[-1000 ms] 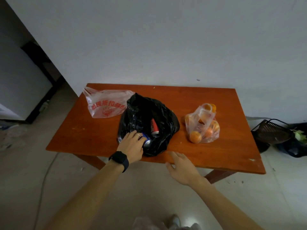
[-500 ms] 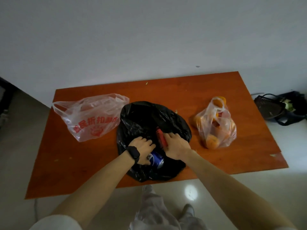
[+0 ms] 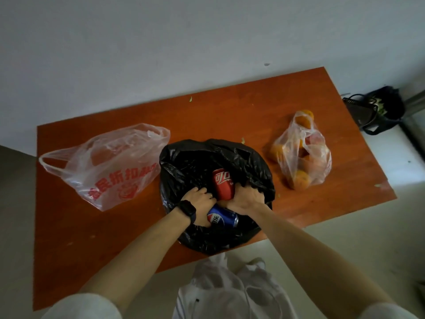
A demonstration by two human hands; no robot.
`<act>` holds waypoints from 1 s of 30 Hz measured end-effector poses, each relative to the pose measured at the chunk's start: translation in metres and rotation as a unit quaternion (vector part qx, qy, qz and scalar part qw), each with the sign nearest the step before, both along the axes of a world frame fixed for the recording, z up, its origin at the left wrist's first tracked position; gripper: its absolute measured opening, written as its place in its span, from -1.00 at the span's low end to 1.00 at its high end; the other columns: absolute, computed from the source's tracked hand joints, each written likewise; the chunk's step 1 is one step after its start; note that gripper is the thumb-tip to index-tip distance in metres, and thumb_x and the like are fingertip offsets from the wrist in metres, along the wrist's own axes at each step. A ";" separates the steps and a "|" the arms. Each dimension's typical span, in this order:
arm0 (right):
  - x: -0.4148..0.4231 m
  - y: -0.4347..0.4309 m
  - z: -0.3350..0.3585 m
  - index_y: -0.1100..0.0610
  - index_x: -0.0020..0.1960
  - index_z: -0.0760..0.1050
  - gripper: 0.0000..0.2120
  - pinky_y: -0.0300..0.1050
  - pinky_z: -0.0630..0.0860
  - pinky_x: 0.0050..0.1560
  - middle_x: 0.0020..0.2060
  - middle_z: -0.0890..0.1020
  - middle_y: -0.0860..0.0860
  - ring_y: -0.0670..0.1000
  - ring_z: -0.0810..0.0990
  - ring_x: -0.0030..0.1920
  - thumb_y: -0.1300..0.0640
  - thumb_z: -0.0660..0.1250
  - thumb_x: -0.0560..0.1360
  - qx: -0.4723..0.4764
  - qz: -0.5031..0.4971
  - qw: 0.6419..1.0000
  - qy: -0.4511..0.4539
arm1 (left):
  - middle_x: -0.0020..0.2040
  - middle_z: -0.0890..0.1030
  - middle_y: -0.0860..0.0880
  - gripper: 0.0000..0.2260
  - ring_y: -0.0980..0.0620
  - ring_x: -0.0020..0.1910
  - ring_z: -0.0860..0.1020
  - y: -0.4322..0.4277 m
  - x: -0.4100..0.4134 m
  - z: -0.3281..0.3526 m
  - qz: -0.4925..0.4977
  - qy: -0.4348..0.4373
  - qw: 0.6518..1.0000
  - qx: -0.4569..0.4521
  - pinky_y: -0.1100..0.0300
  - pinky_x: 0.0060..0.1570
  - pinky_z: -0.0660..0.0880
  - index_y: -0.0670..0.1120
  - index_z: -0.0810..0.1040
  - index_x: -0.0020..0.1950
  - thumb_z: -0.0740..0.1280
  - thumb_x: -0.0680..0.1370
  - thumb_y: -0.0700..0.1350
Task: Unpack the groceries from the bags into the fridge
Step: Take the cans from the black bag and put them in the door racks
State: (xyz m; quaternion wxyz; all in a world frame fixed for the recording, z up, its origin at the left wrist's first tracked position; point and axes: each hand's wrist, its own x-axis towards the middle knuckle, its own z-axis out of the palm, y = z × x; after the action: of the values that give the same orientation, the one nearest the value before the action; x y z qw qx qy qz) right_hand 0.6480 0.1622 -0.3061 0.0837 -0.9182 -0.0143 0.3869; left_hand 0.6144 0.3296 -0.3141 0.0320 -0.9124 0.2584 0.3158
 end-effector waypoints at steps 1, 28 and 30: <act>0.000 0.000 0.000 0.04 0.38 0.39 -0.12 0.14 0.48 0.25 0.25 0.54 0.11 0.25 0.53 0.23 -0.49 0.31 0.24 0.008 -0.007 1.000 -0.003 | 0.23 0.52 -0.02 -0.40 -0.08 0.26 0.40 0.001 0.000 0.001 0.003 -0.002 1.000 -0.004 0.04 0.21 0.31 -0.02 0.44 0.35 0.38 0.41 0.26; -0.074 -0.101 0.061 0.12 0.28 0.47 -0.34 -0.02 0.62 0.08 0.18 0.60 0.10 0.08 0.63 0.11 -0.08 0.59 0.27 0.452 -0.524 0.721 -0.011 | -0.03 0.57 0.15 -0.35 0.06 -0.11 0.57 -0.027 0.039 0.101 0.062 -0.061 0.994 -0.064 0.14 -0.15 0.50 0.16 0.43 0.18 0.36 0.25 0.50; -0.080 -0.095 0.053 0.12 0.39 0.37 -0.22 0.13 0.54 0.24 0.25 0.57 0.14 0.17 0.61 0.20 -0.11 0.58 0.29 0.528 -0.605 0.592 0.072 | -0.02 0.59 0.18 -0.38 0.11 -0.13 0.58 -0.027 0.039 0.102 0.107 -0.037 0.988 -0.106 0.13 -0.13 0.55 0.20 0.42 0.16 0.38 0.23 0.50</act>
State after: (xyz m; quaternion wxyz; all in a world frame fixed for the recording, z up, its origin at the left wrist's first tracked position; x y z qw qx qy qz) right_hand 0.5676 0.0677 -0.2529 0.7690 -0.4805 0.3486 0.2370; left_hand 0.6534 0.3026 -0.2121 -0.0890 -0.9440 0.1897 0.2547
